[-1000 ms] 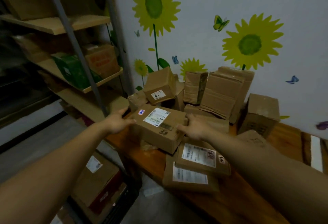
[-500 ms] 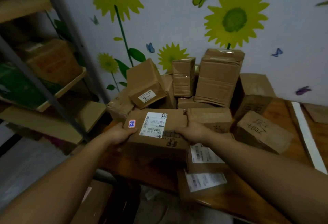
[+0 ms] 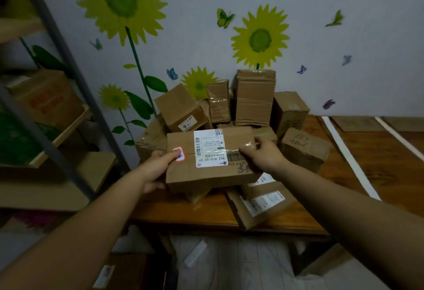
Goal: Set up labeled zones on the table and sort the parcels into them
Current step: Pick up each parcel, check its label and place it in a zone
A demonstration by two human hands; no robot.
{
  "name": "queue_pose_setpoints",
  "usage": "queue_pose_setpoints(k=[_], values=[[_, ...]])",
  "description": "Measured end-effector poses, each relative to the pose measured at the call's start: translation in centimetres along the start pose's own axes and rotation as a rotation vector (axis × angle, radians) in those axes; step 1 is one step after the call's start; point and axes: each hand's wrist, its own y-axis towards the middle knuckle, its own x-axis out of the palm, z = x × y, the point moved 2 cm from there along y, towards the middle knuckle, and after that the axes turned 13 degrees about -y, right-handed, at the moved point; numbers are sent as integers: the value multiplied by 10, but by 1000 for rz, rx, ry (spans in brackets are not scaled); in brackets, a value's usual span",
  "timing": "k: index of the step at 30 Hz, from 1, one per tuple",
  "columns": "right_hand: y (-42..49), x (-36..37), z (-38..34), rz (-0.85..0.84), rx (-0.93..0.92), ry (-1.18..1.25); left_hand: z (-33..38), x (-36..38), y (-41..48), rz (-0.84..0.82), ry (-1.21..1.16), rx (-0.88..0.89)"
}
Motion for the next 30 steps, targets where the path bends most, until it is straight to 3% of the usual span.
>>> queue_pose_setpoints(k=[4,8,12,17,23,27,30], values=[[-21,-26,1,10,-43,250,14,17,-20,-73,-93,139],[-37,-45,4,23,75,560,24,57,-41,-176,-303,228],[-53,-54,-11,-1,-47,744,29,115,-66,-224,-443,314],[-61,-97,-9,160,-210,746,43,147,-87,-222,-231,369],[-69,-120,11,-112,-250,602,68,164,-102,-392,-162,373],[-69,-122,20,-19,-175,633,73,179,-101,-330,-332,444],[-68,-120,27,-49,-81,772,71,197,-107,-275,-452,498]])
